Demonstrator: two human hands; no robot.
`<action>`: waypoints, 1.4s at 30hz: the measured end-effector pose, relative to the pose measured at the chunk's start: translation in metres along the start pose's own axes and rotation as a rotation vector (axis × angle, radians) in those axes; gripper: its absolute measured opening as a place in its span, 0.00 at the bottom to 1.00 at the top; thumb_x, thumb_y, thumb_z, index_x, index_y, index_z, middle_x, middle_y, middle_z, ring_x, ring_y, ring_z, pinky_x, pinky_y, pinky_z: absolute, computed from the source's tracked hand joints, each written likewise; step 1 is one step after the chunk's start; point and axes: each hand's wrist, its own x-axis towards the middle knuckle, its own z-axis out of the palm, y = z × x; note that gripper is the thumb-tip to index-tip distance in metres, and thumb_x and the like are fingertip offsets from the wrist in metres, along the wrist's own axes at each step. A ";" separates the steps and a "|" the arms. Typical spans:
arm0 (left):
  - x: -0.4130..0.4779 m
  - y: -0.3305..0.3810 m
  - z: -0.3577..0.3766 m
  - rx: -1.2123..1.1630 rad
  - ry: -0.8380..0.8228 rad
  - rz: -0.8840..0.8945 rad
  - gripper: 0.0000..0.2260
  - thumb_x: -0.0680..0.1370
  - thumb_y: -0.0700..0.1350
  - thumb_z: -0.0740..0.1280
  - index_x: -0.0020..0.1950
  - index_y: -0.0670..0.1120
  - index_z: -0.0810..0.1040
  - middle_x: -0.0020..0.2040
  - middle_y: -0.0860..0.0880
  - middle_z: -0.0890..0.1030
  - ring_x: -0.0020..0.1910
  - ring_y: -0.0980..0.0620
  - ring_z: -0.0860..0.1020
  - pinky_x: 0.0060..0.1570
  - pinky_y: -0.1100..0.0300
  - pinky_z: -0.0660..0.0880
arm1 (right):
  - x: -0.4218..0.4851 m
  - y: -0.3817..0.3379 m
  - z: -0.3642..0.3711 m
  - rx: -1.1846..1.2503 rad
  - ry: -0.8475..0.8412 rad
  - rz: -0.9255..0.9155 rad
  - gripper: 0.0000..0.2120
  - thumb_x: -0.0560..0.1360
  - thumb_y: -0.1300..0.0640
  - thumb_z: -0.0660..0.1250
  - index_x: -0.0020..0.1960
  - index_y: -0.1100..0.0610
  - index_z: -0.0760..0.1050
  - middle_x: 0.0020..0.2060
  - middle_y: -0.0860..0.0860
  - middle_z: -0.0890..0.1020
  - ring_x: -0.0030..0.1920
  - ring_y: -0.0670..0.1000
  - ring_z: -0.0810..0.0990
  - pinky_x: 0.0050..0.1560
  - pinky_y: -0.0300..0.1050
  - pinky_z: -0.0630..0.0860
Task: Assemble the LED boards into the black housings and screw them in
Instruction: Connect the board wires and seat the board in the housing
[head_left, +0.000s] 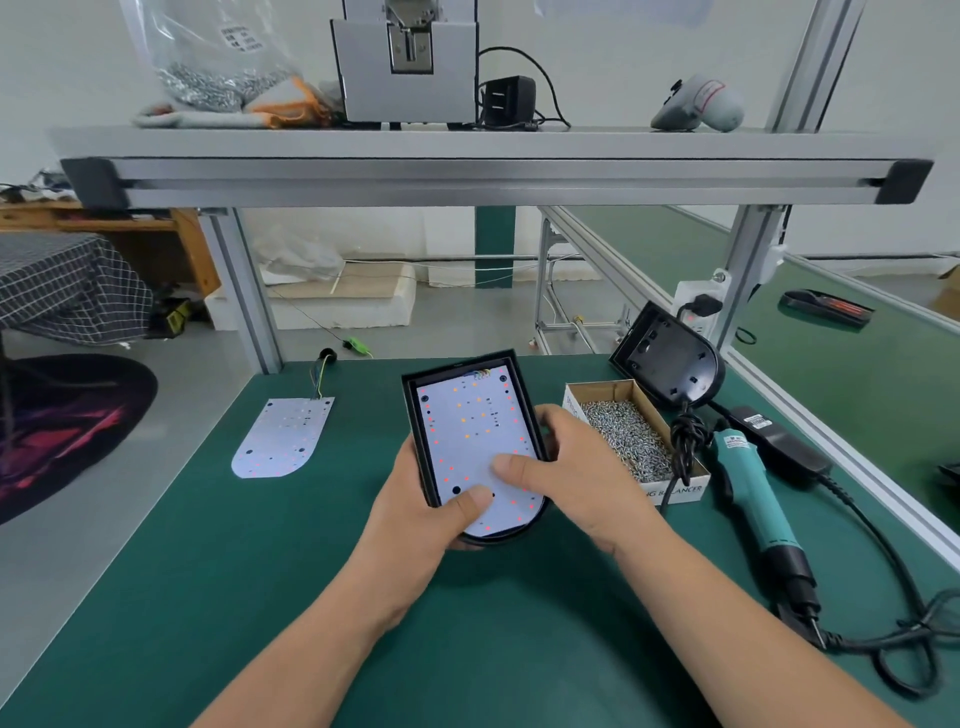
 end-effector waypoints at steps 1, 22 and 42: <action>0.000 -0.001 0.001 0.021 0.038 0.018 0.26 0.76 0.47 0.74 0.74 0.55 0.72 0.65 0.50 0.84 0.60 0.43 0.85 0.50 0.42 0.85 | 0.000 0.000 -0.001 0.007 -0.014 0.002 0.25 0.69 0.49 0.81 0.62 0.49 0.77 0.52 0.44 0.88 0.52 0.48 0.88 0.56 0.55 0.84; 0.003 -0.001 0.000 0.002 0.086 0.073 0.18 0.80 0.58 0.71 0.69 0.58 0.74 0.62 0.52 0.85 0.52 0.49 0.86 0.42 0.59 0.82 | -0.008 -0.007 0.000 0.117 -0.365 0.039 0.16 0.73 0.53 0.79 0.55 0.38 0.79 0.48 0.52 0.88 0.41 0.56 0.86 0.40 0.48 0.83; -0.001 0.005 -0.003 -0.075 -0.022 -0.027 0.27 0.77 0.44 0.71 0.74 0.56 0.70 0.67 0.50 0.84 0.62 0.42 0.85 0.50 0.49 0.84 | -0.001 0.003 -0.005 0.128 -0.321 0.043 0.16 0.76 0.45 0.73 0.60 0.53 0.80 0.50 0.53 0.88 0.44 0.56 0.86 0.41 0.46 0.82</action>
